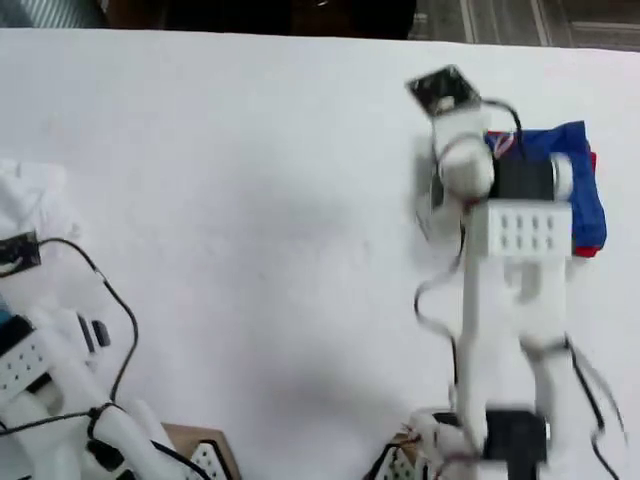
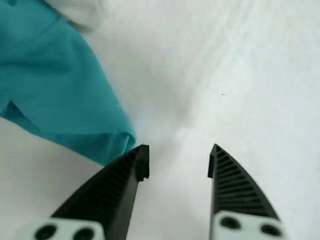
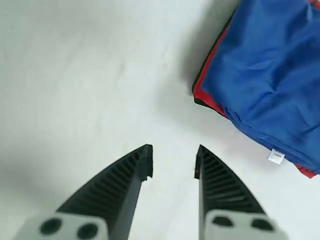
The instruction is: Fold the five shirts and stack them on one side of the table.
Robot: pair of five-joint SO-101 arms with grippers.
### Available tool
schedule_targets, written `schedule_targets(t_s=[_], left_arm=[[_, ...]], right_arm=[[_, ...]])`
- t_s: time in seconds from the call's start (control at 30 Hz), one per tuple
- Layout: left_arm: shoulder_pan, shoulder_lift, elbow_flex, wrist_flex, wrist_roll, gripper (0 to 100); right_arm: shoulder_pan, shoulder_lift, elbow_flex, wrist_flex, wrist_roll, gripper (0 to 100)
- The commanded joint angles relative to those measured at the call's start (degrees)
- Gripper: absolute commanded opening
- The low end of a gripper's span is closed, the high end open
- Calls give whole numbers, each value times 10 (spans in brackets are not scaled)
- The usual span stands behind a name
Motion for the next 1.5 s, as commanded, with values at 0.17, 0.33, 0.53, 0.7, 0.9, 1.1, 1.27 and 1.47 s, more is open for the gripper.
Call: schedule_targets(t_s=[0.17,0.33,0.53,0.7,0.9,1.1,1.27,1.47], left_arm=[[6,-8,-175,143,-3,221],[7,-5,-277,138,-3,225],[8,-4,-297,87,-2,225],[9,57,-302,73,3,226],[11,237,-417,103,31,226],[7,413,-621,132,39,225],[11,572,-742,136,-19,225],[16,720,-836,188,-22,225]], right_arm=[[-8,-249,436,-251,37,146],[-8,-258,571,-376,37,145],[-12,-251,673,-463,36,145],[-15,-254,743,-550,33,145],[-15,-254,743,-556,32,145],[-15,-254,745,-565,32,147],[-15,-253,745,-566,32,146],[-15,-250,745,-573,31,146]])
